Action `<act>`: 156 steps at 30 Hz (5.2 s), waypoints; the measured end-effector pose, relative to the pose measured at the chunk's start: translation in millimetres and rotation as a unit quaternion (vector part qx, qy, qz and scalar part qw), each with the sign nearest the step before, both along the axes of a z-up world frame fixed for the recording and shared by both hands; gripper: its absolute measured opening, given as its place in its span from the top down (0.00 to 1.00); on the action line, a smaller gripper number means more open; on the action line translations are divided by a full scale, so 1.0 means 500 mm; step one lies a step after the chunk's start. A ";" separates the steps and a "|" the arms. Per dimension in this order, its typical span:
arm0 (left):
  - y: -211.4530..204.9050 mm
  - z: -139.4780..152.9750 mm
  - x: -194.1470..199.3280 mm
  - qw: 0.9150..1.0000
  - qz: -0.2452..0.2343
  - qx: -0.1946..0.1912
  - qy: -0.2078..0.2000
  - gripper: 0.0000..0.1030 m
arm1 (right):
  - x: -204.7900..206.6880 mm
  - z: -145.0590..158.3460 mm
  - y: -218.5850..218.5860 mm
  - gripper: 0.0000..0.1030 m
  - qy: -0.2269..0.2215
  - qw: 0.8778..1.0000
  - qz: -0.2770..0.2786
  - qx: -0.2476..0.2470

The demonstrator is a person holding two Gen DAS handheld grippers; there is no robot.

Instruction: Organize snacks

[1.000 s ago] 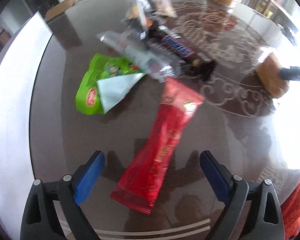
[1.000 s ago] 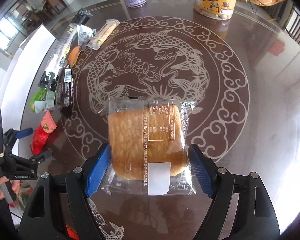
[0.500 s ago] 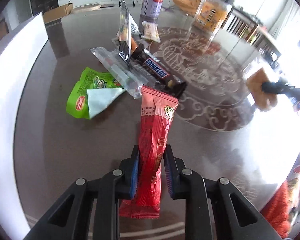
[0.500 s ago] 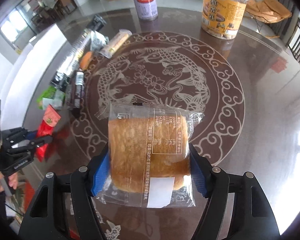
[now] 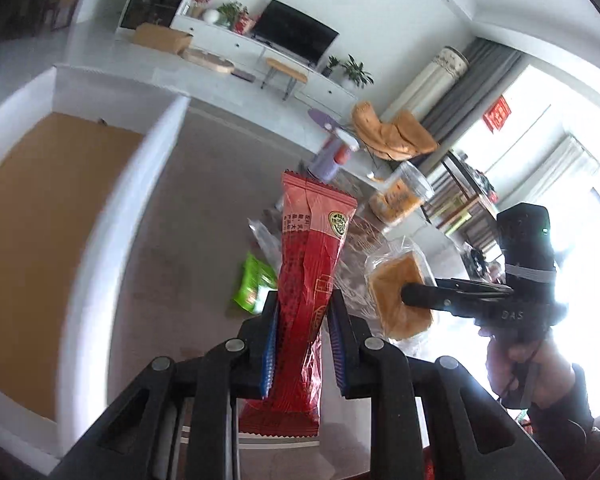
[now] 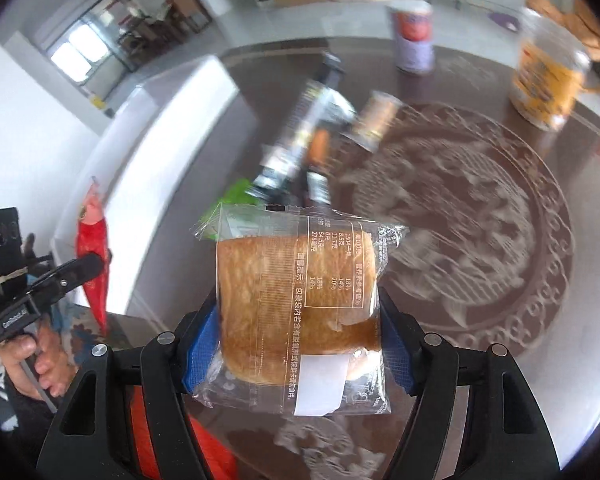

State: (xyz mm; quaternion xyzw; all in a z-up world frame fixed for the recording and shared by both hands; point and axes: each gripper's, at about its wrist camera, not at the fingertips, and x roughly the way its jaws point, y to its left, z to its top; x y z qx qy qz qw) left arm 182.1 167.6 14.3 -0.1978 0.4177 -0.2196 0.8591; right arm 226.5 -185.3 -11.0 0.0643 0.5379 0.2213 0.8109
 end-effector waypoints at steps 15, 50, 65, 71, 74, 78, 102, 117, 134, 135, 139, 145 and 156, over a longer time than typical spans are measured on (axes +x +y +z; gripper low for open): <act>0.378 -0.030 -0.030 0.943 0.272 0.190 0.003 0.21 | 0.058 0.132 0.586 0.12 -0.076 0.972 0.159 0.157; -0.401 -0.359 0.086 0.960 -0.064 0.272 -0.023 0.00 | -0.142 -0.258 -0.192 0.12 -0.125 0.962 -0.170 -0.173; -0.414 -0.357 0.130 0.959 -0.081 0.270 -0.030 0.00 | -0.137 -0.263 -0.200 0.10 -0.116 0.965 -0.173 -0.158; -0.414 -0.357 0.130 0.959 -0.081 0.270 -0.030 0.00 | -0.137 -0.263 -0.200 0.10 -0.116 0.965 -0.173 -0.158; -0.414 -0.357 0.131 0.959 -0.081 0.270 -0.030 0.00 | -0.137 -0.263 -0.200 0.10 -0.116 0.965 -0.173 -0.158; -0.414 -0.357 0.131 0.959 -0.081 0.270 -0.030 0.00 | -0.137 -0.263 -0.200 0.10 -0.116 0.965 -0.173 -0.158; -0.414 -0.357 0.131 0.959 -0.081 0.270 -0.030 0.00 | -0.138 -0.263 -0.200 0.10 -0.116 0.965 -0.172 -0.158; -0.414 -0.357 0.131 0.959 -0.081 0.270 -0.030 0.00 | -0.138 -0.263 -0.200 0.10 -0.116 0.965 -0.172 -0.158; -0.414 -0.357 0.131 0.959 -0.081 0.270 -0.030 0.00 | -0.137 -0.264 -0.202 0.08 -0.113 0.967 -0.170 -0.152; -0.414 -0.357 0.131 0.959 -0.081 0.270 -0.030 0.00 | -0.137 -0.264 -0.202 0.08 -0.113 0.967 -0.170 -0.153; -0.414 -0.357 0.131 0.959 -0.081 0.270 -0.030 0.00 | -0.137 -0.264 -0.202 0.08 -0.113 0.967 -0.170 -0.153; -0.414 -0.357 0.130 0.959 -0.082 0.270 -0.030 0.00 | -0.137 -0.264 -0.202 0.08 -0.113 0.967 -0.170 -0.153; -0.360 -0.342 -0.027 0.965 -0.104 0.237 0.034 0.00 | -0.087 -0.236 -0.182 0.08 -0.092 0.979 -0.153 -0.096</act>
